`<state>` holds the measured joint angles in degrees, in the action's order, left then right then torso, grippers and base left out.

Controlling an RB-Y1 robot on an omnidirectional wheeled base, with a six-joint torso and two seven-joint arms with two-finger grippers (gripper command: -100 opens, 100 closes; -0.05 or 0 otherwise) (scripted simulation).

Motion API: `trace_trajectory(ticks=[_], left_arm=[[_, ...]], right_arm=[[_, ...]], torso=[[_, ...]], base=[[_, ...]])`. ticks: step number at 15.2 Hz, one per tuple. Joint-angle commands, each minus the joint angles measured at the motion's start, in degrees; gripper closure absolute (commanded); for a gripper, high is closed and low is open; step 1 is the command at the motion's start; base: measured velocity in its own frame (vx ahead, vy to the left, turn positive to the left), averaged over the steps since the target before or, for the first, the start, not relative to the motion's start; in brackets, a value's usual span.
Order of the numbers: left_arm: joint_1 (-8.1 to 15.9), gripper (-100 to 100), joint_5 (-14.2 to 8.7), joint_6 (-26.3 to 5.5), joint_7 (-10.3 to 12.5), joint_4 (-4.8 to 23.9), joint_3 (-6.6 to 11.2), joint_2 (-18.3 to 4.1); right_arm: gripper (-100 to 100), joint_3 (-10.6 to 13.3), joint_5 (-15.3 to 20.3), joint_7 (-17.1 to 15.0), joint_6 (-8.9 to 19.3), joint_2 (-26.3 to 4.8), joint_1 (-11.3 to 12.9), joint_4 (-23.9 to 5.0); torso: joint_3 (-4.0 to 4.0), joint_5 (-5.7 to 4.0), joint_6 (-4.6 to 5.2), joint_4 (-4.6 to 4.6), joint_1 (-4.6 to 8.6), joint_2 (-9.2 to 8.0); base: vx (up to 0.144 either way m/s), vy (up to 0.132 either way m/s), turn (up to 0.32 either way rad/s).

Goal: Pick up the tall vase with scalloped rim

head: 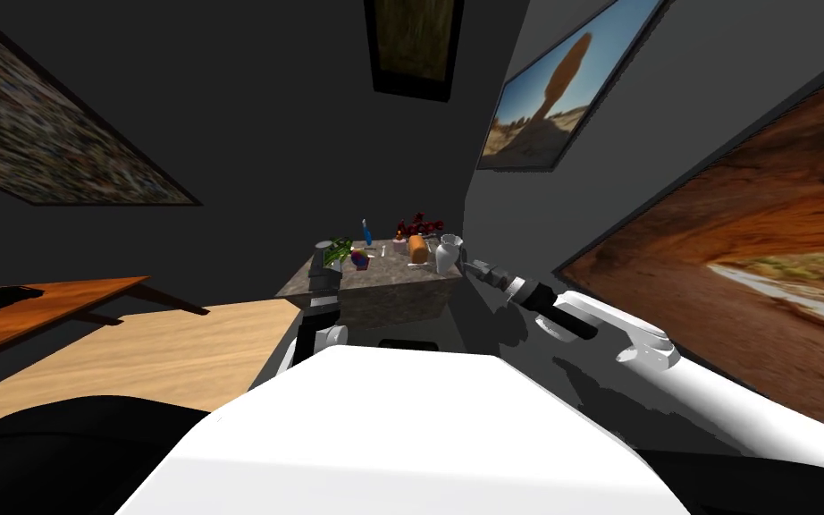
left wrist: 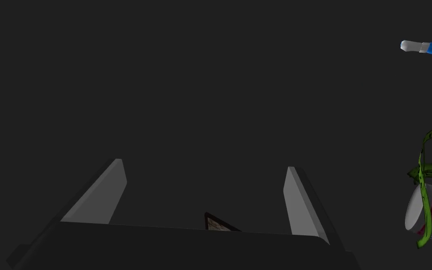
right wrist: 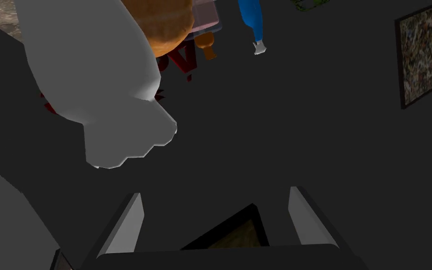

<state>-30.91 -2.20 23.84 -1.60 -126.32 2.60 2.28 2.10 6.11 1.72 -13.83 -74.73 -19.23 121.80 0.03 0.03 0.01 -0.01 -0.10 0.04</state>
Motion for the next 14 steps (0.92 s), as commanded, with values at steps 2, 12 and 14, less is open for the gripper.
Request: trace_trajectory(ticks=[2,12,14], left_arm=[[0.0,0,0.0,0.0,0.0,0.0,0.0,0.0],[0.0,0,0.0,0.0,0.0,0.0,0.0,0.0],[0.0,0,0.0,0.0,0.0,0.0,0.0,0.0]], right_arm=[[-100,0.3,0.6,0.7,0.6,-4.1,0.6,-0.5],[-100,1.1,1.7,2.1,1.7,-16.6,1.5,-1.4],[-100,1.5,2.3,2.8,2.3,-19.1,1.9,-1.8]], torso=[[0.01,0.0,-0.02,0.0,-0.02,0.01],[0.03,0.02,-0.02,-0.01,-0.08,0.05],[0.02,0.01,0.0,-0.01,-0.05,0.04]], base=[[0.018,0.036,0.065],[0.019,0.03,0.03],[0.019,0.025,0.022]])
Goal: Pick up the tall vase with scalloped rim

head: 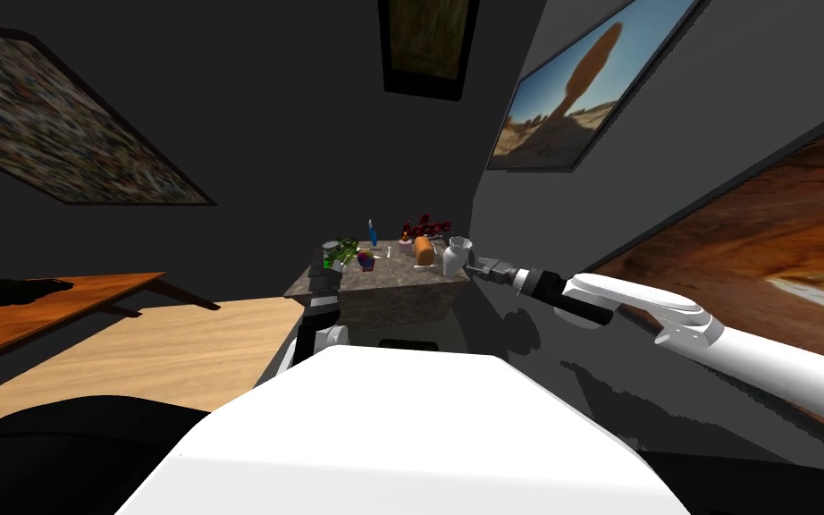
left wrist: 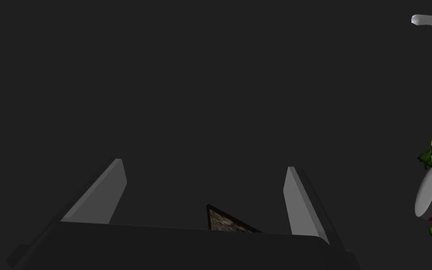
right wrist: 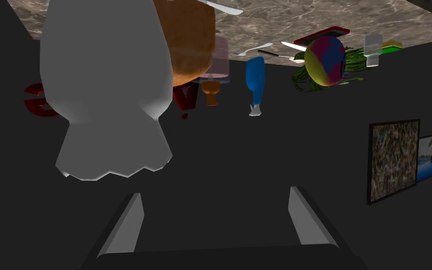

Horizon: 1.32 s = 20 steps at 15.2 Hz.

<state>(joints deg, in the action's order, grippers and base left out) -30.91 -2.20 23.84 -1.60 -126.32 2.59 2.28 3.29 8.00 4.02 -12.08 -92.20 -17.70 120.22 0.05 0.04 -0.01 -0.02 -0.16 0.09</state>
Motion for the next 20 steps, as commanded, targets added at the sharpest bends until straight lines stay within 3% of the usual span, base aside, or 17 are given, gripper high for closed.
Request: trace_trajectory(ticks=[1,4,15,17,19,20], left_arm=[[0.0,0,0.0,0.0,0.0,0.0,0.0,0.0],[0.0,0,0.0,0.0,0.0,0.0,0.0,0.0],[0.0,0,0.0,0.0,0.0,0.0,0.0,0.0],[0.0,0,0.0,0.0,0.0,0.0,0.0,0.0],[0.0,0,0.0,0.0,0.0,0.0,0.0,0.0],[0.0,0,0.0,0.0,0.0,0.0,0.0,0.0]], right_arm=[[-100,0.3,0.4,0.5,0.5,-2.9,0.3,-0.2],[-100,0.3,0.4,0.5,0.5,-5.7,0.3,-0.2],[-100,1.9,2.1,2.6,2.0,-20.9,1.0,-1.1],[-100,1.9,-0.1,4.0,2.0,-22.0,1.0,-1.1],[-100,1.9,2.1,2.6,2.0,-22.0,1.0,-1.1],[-100,2.4,2.6,3.2,2.4,-24.8,1.1,-1.3]], torso=[[0.0,0.0,0.0,0.0,0.0,0.0],[0.0,0.0,0.01,0.0,0.01,-0.01],[0.02,0.01,0.0,-0.01,-0.03,0.03],[0.0,0.0,0.02,0.0,0.01,0.0],[-0.04,-0.03,0.02,0.02,0.09,-0.07],[-0.06,-0.04,0.03,0.02,0.12,-0.1]], base=[[0.033,0.039,0.065],[0.014,0.021,0.007],[0.024,0.029,0.038],[0.011,0.012,-0.006],[0.0,0.0,0.0],[0.015,0.019,0.062]])
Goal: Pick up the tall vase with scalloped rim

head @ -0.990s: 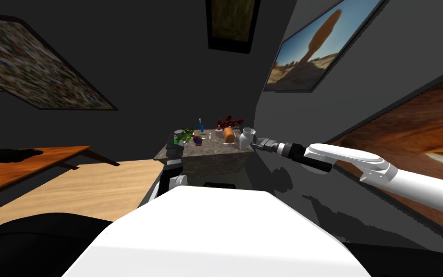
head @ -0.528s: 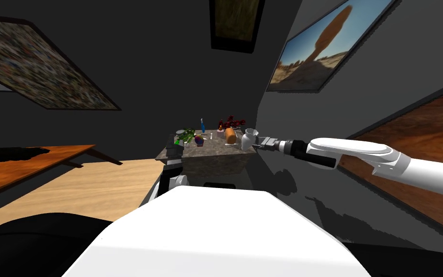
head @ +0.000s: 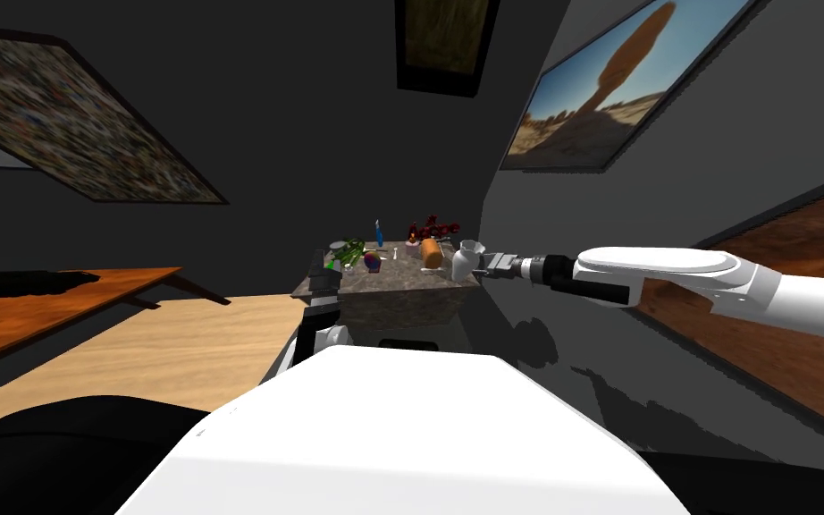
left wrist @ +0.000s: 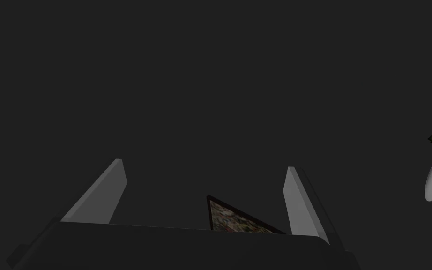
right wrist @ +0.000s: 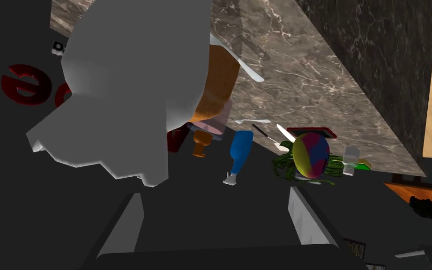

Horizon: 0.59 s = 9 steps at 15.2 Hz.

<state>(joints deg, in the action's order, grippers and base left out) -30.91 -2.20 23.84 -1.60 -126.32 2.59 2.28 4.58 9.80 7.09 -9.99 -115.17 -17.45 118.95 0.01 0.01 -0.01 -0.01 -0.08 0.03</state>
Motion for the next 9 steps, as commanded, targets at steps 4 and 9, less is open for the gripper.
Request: trace_trajectory(ticks=[4,9], left_arm=[[0.0,0,0.0,0.0,0.0,0.0,0.0,0.0],[0.0,0,0.0,0.0,0.0,0.0,0.0,0.0]], right_arm=[[-100,1.8,1.4,0.8,0.7,-6.4,0.8,-0.2],[-100,2.4,1.9,1.5,1.1,-12.4,0.7,-0.4]], torso=[[0.03,0.02,0.02,-0.01,-0.05,0.06],[0.05,0.02,0.0,-0.02,-0.07,0.08]], base=[[0.028,0.026,0.032],[0.03,0.024,0.037]])
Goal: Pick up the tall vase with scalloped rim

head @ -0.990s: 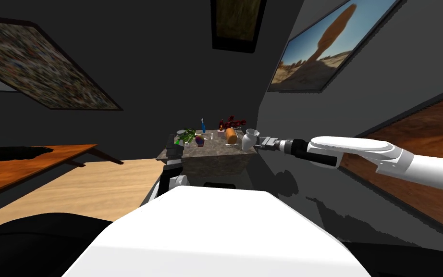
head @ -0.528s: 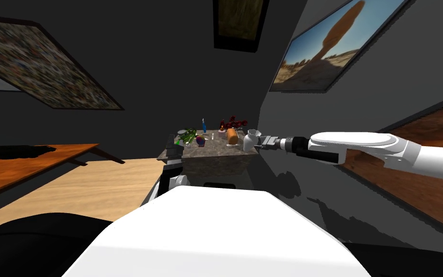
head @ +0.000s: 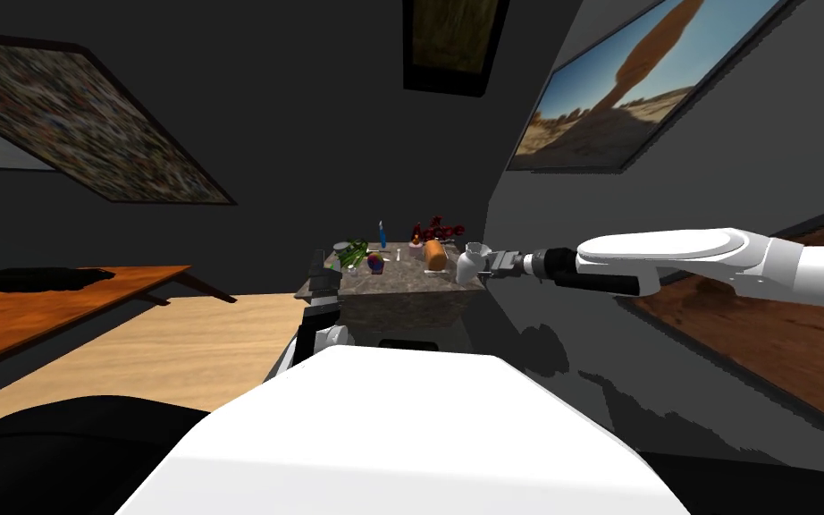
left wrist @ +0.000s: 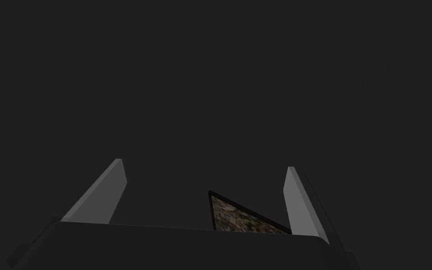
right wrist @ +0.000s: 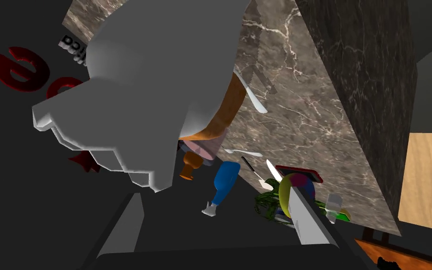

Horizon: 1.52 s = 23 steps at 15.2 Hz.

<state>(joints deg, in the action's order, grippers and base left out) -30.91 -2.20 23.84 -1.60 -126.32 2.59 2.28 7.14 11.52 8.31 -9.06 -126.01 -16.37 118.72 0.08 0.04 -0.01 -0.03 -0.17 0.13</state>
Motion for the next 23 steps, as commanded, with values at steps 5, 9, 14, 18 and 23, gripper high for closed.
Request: trace_trajectory(ticks=[5,9,14,18,23], left_arm=[[0.0,0,0.0,0.0,0.0,0.0,0.0,0.0],[0.0,0,0.0,0.0,0.0,0.0,0.0,0.0],[0.0,0,0.0,0.0,0.0,0.0,0.0,0.0],[0.0,0,0.0,0.0,0.0,0.0,0.0,0.0],[0.0,0,0.0,0.0,0.0,0.0,0.0,0.0]], right_arm=[[-100,0.6,0.7,0.8,0.4,-7.8,-0.6,-0.2],[-100,1.4,1.2,1.4,0.7,-12.7,-0.9,-0.2],[-100,3.0,2.1,2.5,1.1,-18.9,-1.9,0.1],[-100,3.8,2.5,3.0,1.2,-23.8,-2.6,0.3],[-100,4.7,2.9,3.4,1.3,-29.5,-3.2,0.5]], torso=[[0.01,-0.01,0.0,0.0,0.03,0.02],[0.0,-0.01,0.0,0.0,0.04,0.0],[0.0,-0.01,0.01,0.0,0.04,-0.01],[-0.01,-0.02,0.01,0.0,0.06,-0.02],[0.02,-0.01,0.0,-0.01,0.04,0.02]], base=[[0.03,0.017,0.027],[0.029,0.016,0.029],[0.031,0.016,0.029],[0.031,0.015,0.026],[0.036,0.014,0.031]])
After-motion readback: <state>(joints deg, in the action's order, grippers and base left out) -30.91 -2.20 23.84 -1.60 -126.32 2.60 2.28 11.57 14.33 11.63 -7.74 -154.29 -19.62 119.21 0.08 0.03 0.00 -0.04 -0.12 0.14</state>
